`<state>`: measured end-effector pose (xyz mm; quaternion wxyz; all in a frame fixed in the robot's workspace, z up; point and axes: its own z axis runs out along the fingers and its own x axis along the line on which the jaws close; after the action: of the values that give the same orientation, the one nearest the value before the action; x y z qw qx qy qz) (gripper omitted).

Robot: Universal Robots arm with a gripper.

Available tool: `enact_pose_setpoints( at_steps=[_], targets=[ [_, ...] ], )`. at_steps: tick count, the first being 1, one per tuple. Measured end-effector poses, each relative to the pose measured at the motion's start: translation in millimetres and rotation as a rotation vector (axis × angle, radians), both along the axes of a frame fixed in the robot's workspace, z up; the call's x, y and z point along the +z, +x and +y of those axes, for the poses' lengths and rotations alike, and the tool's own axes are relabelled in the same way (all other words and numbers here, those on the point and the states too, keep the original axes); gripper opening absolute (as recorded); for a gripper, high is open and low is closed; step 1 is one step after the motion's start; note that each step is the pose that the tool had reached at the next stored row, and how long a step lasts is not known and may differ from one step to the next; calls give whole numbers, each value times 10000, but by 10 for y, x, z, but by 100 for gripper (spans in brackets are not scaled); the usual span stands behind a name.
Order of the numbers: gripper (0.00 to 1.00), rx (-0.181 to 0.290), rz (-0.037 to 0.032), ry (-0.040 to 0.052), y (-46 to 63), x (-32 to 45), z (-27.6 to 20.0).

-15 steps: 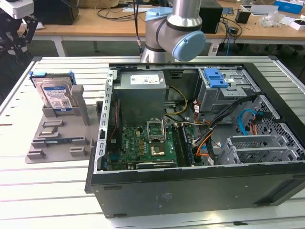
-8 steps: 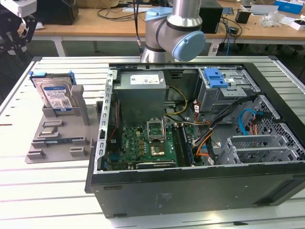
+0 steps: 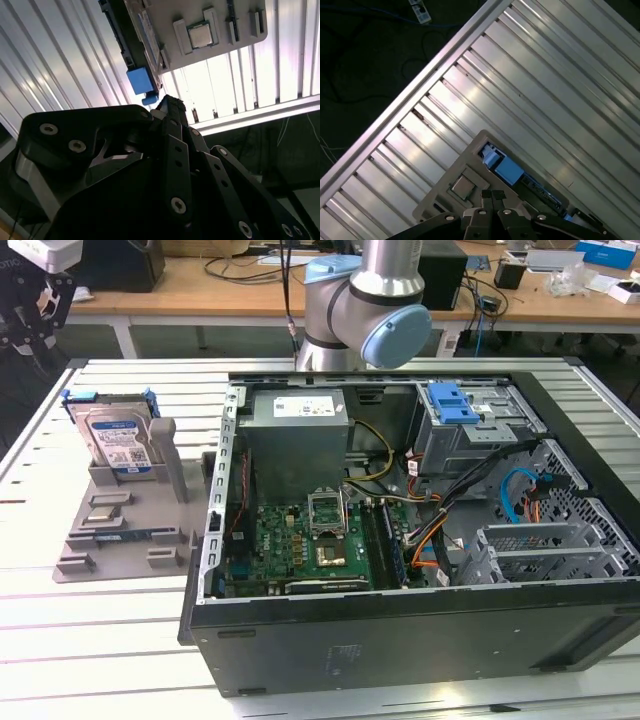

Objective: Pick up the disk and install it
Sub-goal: 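Pick up the disk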

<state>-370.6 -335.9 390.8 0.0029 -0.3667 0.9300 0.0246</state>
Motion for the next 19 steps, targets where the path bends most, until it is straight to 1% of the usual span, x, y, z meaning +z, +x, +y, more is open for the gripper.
enact_pose_setpoints(
  at_steps=[4, 6, 10, 19],
  targets=[
    [11, 483, 1, 0, 0, 0, 0],
    [11, 930, 1, 0, 0, 0, 0],
    [11, 1415, 0, 0, 0, 0, 0],
    [11, 2679, 0, 0, 0, 0, 0]
  ],
)
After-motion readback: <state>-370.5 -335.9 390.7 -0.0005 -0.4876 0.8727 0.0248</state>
